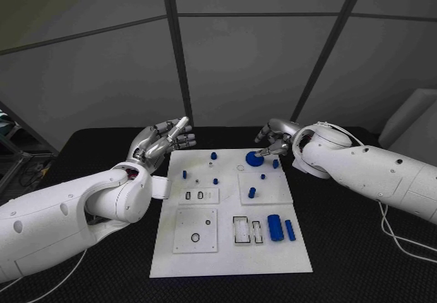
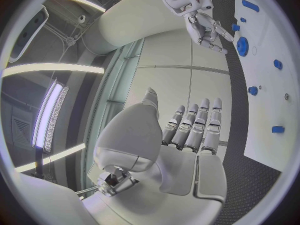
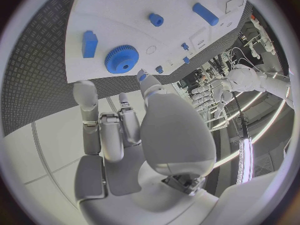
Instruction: Assemble the parts on the task board
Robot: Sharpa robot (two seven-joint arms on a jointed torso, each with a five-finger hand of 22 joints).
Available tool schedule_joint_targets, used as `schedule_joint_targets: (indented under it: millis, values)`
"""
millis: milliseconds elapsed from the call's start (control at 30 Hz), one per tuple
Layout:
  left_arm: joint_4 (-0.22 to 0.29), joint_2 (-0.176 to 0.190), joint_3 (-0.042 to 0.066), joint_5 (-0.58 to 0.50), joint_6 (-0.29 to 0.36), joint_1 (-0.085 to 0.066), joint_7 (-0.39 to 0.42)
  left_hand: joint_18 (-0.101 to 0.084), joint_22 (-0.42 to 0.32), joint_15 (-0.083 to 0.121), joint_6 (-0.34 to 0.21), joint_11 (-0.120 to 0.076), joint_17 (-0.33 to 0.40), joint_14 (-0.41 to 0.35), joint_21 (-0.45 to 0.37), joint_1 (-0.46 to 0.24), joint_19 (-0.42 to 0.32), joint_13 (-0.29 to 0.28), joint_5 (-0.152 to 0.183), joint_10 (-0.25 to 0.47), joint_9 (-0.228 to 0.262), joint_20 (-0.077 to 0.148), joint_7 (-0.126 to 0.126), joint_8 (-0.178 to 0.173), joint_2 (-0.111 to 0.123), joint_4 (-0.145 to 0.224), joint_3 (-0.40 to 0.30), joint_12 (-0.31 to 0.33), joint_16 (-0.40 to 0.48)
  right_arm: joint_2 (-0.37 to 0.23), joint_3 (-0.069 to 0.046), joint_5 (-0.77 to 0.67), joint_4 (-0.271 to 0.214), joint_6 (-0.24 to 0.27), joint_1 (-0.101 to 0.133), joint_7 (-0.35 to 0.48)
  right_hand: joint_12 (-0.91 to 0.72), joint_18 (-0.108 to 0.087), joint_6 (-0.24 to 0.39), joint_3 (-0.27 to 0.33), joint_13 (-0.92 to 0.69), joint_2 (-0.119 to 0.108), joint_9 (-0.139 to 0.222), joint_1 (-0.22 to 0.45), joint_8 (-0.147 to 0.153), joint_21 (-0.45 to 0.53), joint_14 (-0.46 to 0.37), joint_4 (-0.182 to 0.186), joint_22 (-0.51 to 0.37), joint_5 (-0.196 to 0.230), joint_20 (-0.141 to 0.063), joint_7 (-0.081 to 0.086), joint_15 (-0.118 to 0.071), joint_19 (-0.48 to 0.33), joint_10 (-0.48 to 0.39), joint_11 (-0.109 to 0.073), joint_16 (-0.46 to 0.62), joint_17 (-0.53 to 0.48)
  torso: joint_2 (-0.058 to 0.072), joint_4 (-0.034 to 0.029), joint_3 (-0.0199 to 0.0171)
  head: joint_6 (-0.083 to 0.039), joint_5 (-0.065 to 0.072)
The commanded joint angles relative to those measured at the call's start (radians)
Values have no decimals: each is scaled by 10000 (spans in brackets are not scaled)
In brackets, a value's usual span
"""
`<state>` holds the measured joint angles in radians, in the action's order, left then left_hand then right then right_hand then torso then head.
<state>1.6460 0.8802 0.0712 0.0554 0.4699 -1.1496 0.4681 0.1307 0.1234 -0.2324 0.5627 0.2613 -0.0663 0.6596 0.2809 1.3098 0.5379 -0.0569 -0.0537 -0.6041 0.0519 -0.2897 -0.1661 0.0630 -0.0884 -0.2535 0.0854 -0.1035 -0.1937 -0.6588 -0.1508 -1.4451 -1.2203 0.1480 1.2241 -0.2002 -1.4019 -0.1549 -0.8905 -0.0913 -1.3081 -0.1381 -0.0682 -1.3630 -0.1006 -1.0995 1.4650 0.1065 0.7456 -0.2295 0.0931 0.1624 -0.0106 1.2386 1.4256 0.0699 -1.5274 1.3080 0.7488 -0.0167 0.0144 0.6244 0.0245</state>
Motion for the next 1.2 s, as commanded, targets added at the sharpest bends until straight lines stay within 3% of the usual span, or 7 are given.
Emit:
schedule_joint_targets:
  millis: [33, 933, 1200]
  values:
    - [14, -9, 8, 35, -160, -11, 53, -48, -13, -28, -68, 7, 11, -63, -33, 87, -54, 11, -41, 66, -14, -8, -1253, -60, 2, 65, 3, 27, 37, 76, -4, -34, 74, -312, 10, -47, -53, 135, 39, 9, -370, 15, -23, -131, -57, -46, 868, 52, 16, -60, 47, -23, 56, 7, 14, 25, -48, 1719, 3, -2, -3, 12, -7]
    - [-1, 13, 9, 35, -165, -12, 50, -49, -16, -29, -71, 6, 10, -68, -32, 102, -53, 10, -43, 68, -13, -8, -1252, -66, -11, 81, -5, 30, 38, 395, 107, -665, 409, -978, -128, -187, -429, 214, -156, -17, -873, 174, -67, -333, -277, -403, 971, 80, 542, -181, 42, -60, 44, 207, 302, -2, -265, 2217, 20, 17, -15, 177, -22]
    - [-9, 13, 9, 35, -161, -12, 49, -49, -16, -29, -71, 6, 10, -68, -32, 102, -53, 10, -43, 68, -13, -8, -1252, -66, -11, 81, -5, 30, 38, 433, 119, -679, 477, -1064, -146, -222, -455, 220, -185, -34, -906, 221, -69, -360, -307, -438, 984, 73, 586, -183, 39, -67, 41, 221, 318, -8, -293, 2282, 21, -7, -13, 201, -30]
